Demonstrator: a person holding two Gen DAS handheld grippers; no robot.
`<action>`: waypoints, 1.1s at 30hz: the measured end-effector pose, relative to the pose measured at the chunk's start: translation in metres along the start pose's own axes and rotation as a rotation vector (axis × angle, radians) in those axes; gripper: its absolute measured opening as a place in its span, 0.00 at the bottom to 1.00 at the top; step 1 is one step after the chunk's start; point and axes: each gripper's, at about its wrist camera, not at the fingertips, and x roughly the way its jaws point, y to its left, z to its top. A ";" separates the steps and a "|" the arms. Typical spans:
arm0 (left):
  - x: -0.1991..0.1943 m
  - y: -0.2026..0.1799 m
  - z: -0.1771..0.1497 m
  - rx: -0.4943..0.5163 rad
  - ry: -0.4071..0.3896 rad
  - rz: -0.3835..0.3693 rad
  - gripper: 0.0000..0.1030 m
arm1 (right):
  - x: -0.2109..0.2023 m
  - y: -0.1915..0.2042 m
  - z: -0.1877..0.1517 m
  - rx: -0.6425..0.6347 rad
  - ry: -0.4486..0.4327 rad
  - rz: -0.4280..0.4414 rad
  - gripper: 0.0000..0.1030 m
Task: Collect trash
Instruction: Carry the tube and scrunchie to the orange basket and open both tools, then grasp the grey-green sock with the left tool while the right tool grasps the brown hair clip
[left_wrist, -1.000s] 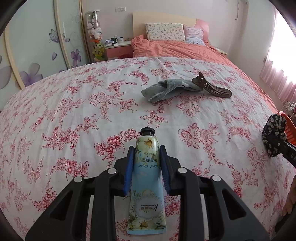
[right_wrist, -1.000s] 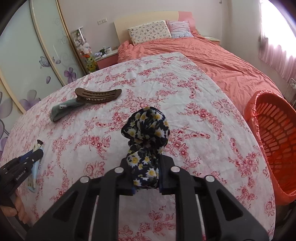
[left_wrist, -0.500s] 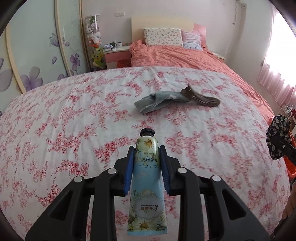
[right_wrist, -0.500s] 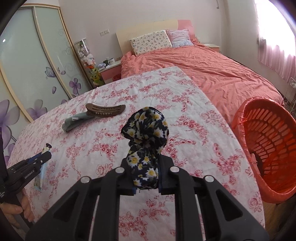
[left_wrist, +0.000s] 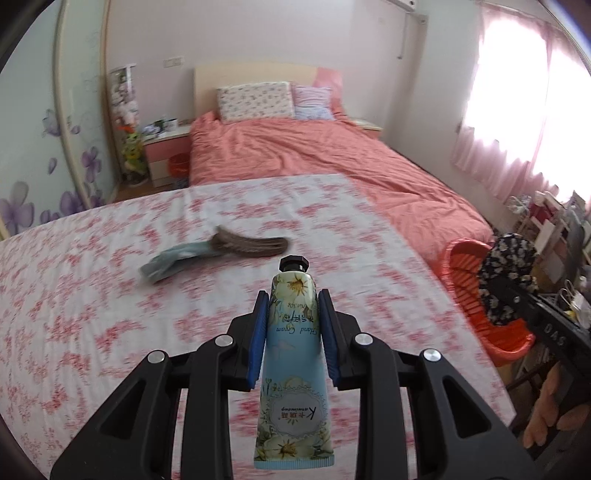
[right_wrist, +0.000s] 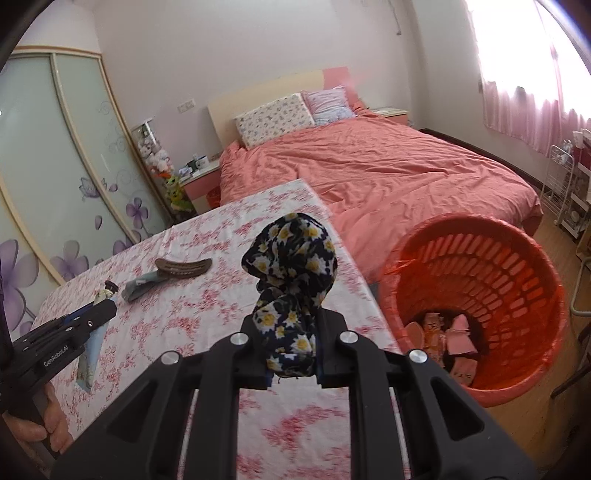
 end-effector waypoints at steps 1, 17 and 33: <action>0.000 -0.013 0.003 0.013 -0.005 -0.028 0.27 | -0.005 -0.008 0.002 0.010 -0.009 -0.007 0.16; 0.054 -0.189 0.024 0.193 0.031 -0.352 0.27 | -0.030 -0.151 0.028 0.196 -0.081 -0.120 0.16; 0.111 -0.185 0.013 0.196 0.117 -0.198 0.59 | 0.030 -0.200 0.013 0.244 -0.006 -0.172 0.62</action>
